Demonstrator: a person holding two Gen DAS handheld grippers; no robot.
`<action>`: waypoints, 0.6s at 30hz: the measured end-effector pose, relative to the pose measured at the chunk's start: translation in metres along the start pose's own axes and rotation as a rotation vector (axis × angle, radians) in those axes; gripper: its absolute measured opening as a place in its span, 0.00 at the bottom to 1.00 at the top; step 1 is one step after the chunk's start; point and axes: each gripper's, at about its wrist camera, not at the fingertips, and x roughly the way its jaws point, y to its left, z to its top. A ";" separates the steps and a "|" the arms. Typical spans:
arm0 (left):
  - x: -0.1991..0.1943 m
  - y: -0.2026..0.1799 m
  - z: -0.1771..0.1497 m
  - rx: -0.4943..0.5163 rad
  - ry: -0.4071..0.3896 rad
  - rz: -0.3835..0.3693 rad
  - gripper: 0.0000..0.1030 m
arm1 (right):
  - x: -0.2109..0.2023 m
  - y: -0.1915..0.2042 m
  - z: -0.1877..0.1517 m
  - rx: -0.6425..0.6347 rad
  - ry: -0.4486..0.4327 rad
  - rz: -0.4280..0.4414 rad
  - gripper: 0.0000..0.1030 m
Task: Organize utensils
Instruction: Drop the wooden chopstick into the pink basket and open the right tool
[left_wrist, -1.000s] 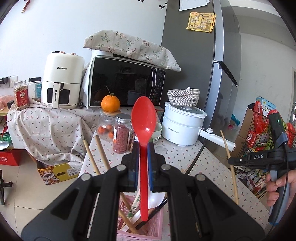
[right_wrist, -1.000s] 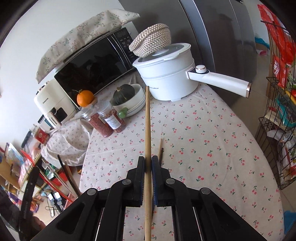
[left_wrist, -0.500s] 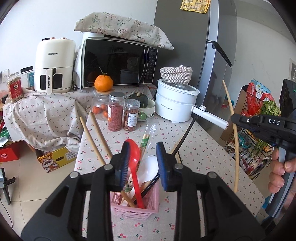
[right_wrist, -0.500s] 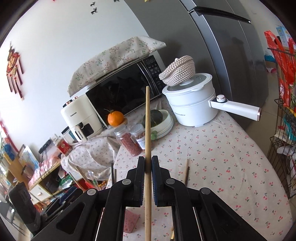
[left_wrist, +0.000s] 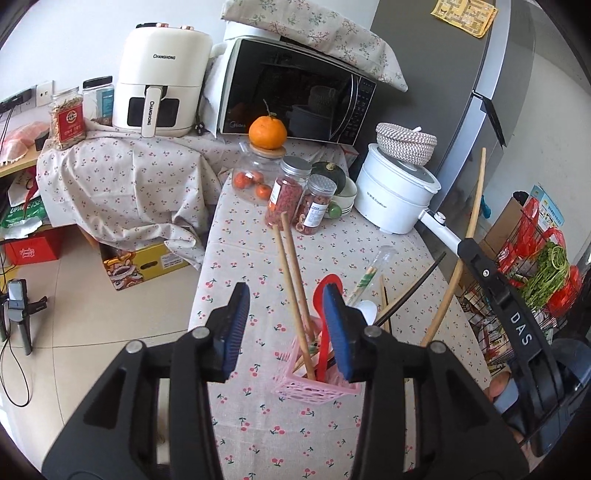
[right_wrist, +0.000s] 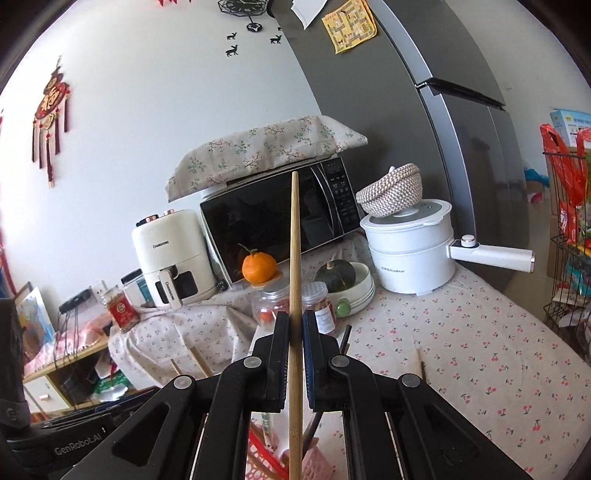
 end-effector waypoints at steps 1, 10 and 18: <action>0.003 0.003 -0.001 -0.009 0.017 0.005 0.42 | 0.003 0.003 -0.004 0.003 -0.014 -0.017 0.07; 0.007 0.014 -0.002 -0.068 0.101 -0.047 0.42 | 0.017 0.019 -0.032 -0.015 -0.134 -0.122 0.07; 0.005 0.018 0.002 -0.081 0.097 -0.055 0.42 | 0.023 0.021 -0.062 -0.033 -0.103 -0.148 0.07</action>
